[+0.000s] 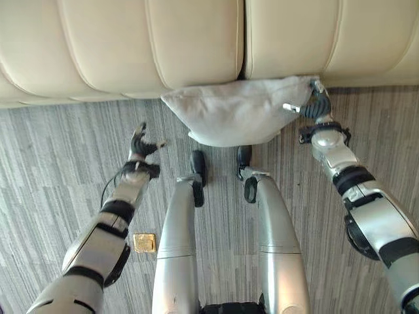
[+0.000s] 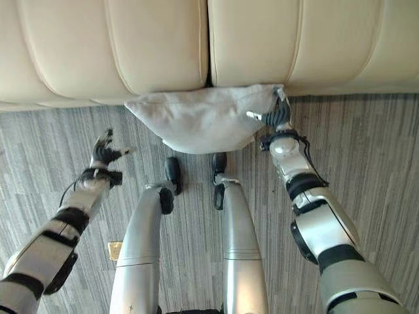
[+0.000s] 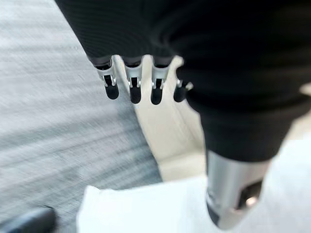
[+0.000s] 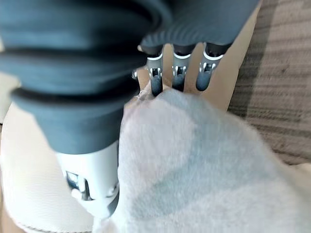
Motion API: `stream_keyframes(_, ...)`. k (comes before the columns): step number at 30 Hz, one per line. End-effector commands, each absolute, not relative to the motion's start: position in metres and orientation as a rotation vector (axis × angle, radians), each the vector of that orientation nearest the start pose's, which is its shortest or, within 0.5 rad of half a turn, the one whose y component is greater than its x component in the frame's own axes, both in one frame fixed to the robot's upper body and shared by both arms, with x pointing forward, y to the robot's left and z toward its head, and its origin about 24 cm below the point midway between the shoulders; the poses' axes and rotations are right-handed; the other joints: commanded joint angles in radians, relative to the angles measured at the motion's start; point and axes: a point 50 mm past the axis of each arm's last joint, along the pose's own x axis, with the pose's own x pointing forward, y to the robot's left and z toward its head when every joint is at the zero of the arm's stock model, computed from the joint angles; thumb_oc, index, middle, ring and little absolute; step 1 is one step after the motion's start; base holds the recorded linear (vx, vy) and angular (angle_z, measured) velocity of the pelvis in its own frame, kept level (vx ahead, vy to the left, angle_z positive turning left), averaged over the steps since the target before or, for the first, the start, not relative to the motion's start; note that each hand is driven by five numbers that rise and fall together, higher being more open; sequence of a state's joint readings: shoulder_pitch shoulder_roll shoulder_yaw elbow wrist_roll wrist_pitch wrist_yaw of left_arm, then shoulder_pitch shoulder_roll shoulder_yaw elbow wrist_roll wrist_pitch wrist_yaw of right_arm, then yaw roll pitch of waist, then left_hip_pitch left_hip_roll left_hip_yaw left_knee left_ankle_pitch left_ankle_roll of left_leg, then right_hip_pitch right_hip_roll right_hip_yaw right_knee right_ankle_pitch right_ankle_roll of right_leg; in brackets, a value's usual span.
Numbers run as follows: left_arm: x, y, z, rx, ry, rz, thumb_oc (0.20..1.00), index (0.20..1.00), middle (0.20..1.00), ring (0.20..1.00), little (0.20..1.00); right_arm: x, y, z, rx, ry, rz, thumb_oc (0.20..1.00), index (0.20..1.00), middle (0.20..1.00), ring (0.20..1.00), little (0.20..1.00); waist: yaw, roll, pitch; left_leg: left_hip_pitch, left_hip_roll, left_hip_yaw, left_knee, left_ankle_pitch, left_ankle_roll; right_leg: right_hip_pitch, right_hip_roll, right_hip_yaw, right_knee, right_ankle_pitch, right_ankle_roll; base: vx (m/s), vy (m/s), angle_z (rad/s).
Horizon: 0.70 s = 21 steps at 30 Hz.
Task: Pick up all the scattered cushions and arrange them neatly on the sofa.
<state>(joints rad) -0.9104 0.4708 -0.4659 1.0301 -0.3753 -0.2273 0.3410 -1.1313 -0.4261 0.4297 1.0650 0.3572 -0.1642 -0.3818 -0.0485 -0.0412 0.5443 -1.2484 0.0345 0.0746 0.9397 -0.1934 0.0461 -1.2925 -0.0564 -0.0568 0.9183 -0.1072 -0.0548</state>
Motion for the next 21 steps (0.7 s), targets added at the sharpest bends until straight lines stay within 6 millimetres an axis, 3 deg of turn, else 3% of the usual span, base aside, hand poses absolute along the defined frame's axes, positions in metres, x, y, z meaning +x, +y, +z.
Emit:
stream_keyframes(1, 0.388, 0.202, 0.109, 0.334, -0.080, 0.265, 1.000, 1.000, 1.000, 1.000, 1.000, 0.409, -0.162, 0.145, -0.309, -0.125, -0.224, 1.000, 1.000, 1.000, 1.000, 1.000, 0.007, 0.036, -0.197, 0.016, 0.003, -0.084, -0.037, -0.056, -0.052, 0.063, -0.003, 0.069, -0.012, -0.154, 0.081, -0.02, -0.042, 0.04)
stream_keyframes(2, 0.394, 0.193, 0.122, 0.336, -0.117, 0.253, 1.000, 1.000, 1.000, 1.000, 1.000, 0.411, -0.151, 0.151, -0.299, -0.140, -0.197, 1.000, 1.000, 1.000, 1.000, 1.000, 0.007, 0.038, -0.196, 0.003, 0.000, -0.088, -0.031, -0.056, -0.052, 0.048, 0.000, 0.067, -0.003, -0.155, 0.079, -0.01, -0.040, 0.03)
stream_keyframes(3, 0.399, 0.183, 0.134, 0.339, -0.152, 0.239, 1.000, 1.000, 1.000, 1.000, 1.000, 0.412, -0.140, 0.156, -0.294, -0.159, -0.172, 0.868, 0.868, 0.868, 0.868, 0.868, 0.005, 0.040, -0.196, -0.015, -0.004, -0.091, -0.021, -0.055, -0.051, 0.033, 0.002, 0.063, 0.008, -0.156, 0.078, -0.01, -0.040, 0.02)
stream_keyframes(4, 0.403, 0.175, 0.144, 0.348, -0.181, 0.223, 1.000, 1.000, 1.000, 1.000, 1.000, 0.412, -0.130, 0.160, -0.283, -0.176, -0.145, 0.369, 0.369, 0.369, 0.369, 0.369, 0.003, 0.040, -0.197, -0.022, -0.006, -0.094, -0.017, -0.054, -0.051, 0.027, 0.002, 0.061, 0.012, -0.156, 0.076, -0.01, -0.054, -0.01)
stream_keyframes(5, 0.407, 0.160, 0.163, 0.366, -0.251, 0.198, 1.000, 1.000, 1.000, 1.000, 1.000, 0.411, -0.107, 0.167, -0.237, -0.217, -0.077, 0.200, 0.200, 0.200, 0.200, 0.200, 0.001, 0.041, -0.198, -0.032, -0.007, -0.097, -0.018, -0.050, -0.051, 0.017, 0.004, 0.056, 0.016, -0.153, 0.075, -0.02, -0.058, -0.02)
stream_keyframes(6, 0.408, 0.150, 0.179, 0.372, -0.315, 0.185, 0.200, 0.200, 0.200, 0.200, 0.200, 0.408, -0.090, 0.179, -0.167, -0.272, -0.024, 0.200, 0.200, 0.200, 0.200, 0.200, -0.001, 0.040, -0.206, -0.031, -0.007, -0.100, -0.032, -0.044, -0.054, 0.015, 0.009, 0.053, 0.006, -0.147, 0.075, -0.02, -0.052, 0.01)
stream_keyframes(12, 0.396, 0.143, 0.196, 0.303, -0.464, 0.151, 0.200, 0.200, 0.200, 0.200, 0.200, 0.389, -0.066, 0.189, -0.074, -0.402, 0.123, 0.200, 0.200, 0.200, 0.200, 0.200, -0.005, 0.036, -0.229, 0.034, 0.005, -0.115, -0.119, -0.015, -0.070, 0.076, 0.015, 0.046, -0.073, -0.118, 0.079, -0.02, -0.019, 0.03)
stream_keyframes(19, 0.369, 0.133, 0.167, 0.139, -0.477, 0.107, 0.200, 0.200, 0.200, 0.200, 0.200, 0.363, -0.066, 0.179, 0.018, -0.471, 0.199, 0.200, 0.200, 0.200, 0.200, 0.200, -0.009, 0.031, -0.250, 0.284, 0.010, -0.117, -0.345, 0.045, -0.094, 0.310, 0.015, 0.031, -0.272, -0.065, 0.096, -0.01, -0.020, 0.02)
stream_keyframes(20, 0.363, 0.132, 0.163, 0.104, -0.478, 0.098, 0.200, 0.200, 0.200, 0.200, 0.200, 0.357, -0.067, 0.176, 0.034, -0.477, 0.216, 0.200, 0.200, 0.200, 0.200, 0.200, -0.010, 0.028, -0.252, 0.321, 0.009, -0.114, -0.392, 0.087, -0.094, 0.348, 0.011, 0.022, -0.319, -0.029, 0.094, -0.04, -0.030, 0.09)
stream_keyframes(21, 0.358, 0.131, 0.157, 0.081, -0.471, 0.092, 0.200, 0.200, 0.200, 0.200, 0.200, 0.352, -0.068, 0.171, 0.037, -0.474, 0.229, 0.200, 0.200, 0.200, 0.200, 0.200, -0.010, 0.026, -0.245, 0.369, 0.010, -0.111, -0.420, 0.093, -0.096, 0.393, 0.008, 0.018, -0.346, -0.023, 0.095, -0.05, -0.017, 0.07)
